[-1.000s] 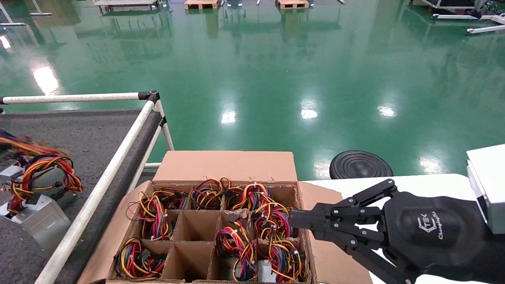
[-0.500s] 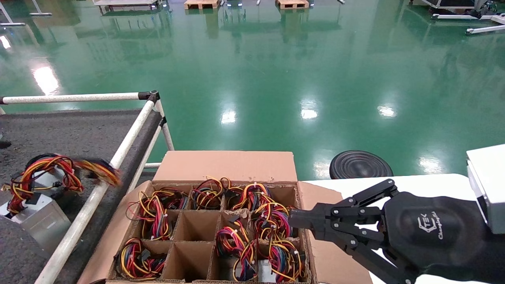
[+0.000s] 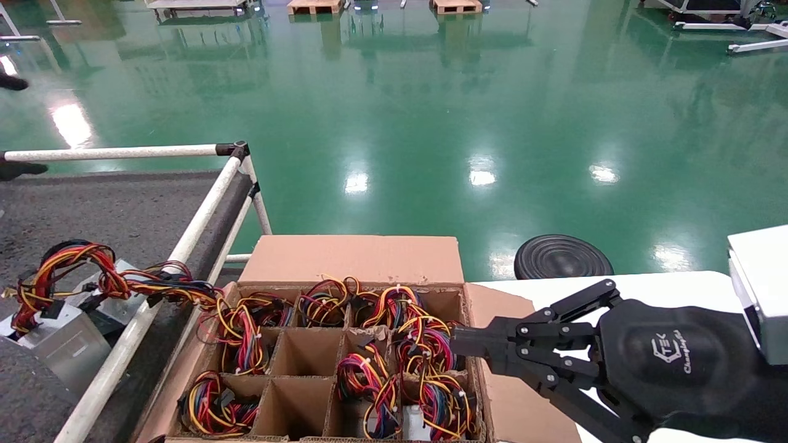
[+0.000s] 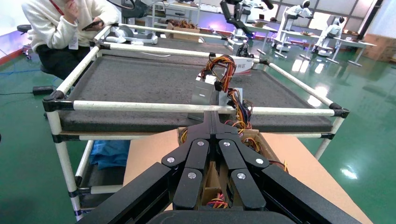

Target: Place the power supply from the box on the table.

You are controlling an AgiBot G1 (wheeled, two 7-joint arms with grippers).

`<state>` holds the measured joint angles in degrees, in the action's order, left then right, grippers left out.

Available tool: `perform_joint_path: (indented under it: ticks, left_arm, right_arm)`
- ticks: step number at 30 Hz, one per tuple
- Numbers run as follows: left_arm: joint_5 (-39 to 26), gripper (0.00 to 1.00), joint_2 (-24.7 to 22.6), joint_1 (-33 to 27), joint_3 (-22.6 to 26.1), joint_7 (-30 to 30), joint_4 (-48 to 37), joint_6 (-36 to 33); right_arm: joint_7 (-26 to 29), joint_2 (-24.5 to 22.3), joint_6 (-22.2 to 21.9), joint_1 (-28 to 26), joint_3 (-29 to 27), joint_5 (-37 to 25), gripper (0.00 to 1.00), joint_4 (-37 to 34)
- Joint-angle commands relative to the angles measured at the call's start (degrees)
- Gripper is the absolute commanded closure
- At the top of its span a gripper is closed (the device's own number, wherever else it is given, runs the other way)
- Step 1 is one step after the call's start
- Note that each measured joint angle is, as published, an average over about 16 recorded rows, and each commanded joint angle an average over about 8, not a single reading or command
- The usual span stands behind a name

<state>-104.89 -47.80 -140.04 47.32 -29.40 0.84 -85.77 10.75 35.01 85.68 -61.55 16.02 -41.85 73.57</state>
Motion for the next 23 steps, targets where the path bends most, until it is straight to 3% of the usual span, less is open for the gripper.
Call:
perform_joint_path:
  ticks: [1, 4, 5, 11, 13, 23]
  left_arm:
    - [0.7, 0.00, -0.3, 0.4, -0.6, -0.4, 0.6, -0.1]
    - [2.6, 0.00, -0.9, 1.8, -2.1, -0.9, 0.8, -0.3]
    - [3.3, 0.00, -1.1, 2.3, -2.7, -1.1, 0.7, -0.4]
    - [7.4, 0.00, -2.0, 5.8, -6.1, -1.7, -0.1, -0.8]
    - [8.4, 0.00, -2.2, 6.7, -7.1, -1.9, -0.5, -0.9]
    - [10.7, 0.00, -2.6, 8.7, -9.1, -2.2, -1.3, -1.1]
  right_arm:
    - [0.0, 0.0, 0.0, 0.0, 0.0, 0.0, 1.00, 0.0]
    - [0.0, 0.0, 0.0, 0.0, 0.0, 0.0, 0.98, 0.0]
    - [0.0, 0.0, 0.0, 0.0, 0.0, 0.0, 0.93, 0.0]
    - [0.0, 0.0, 0.0, 0.0, 0.0, 0.0, 0.18, 0.0]
    - [0.0, 0.0, 0.0, 0.0, 0.0, 0.0, 0.00, 0.0]
    - [0.0, 0.0, 0.0, 0.0, 0.0, 0.0, 0.00, 0.0]
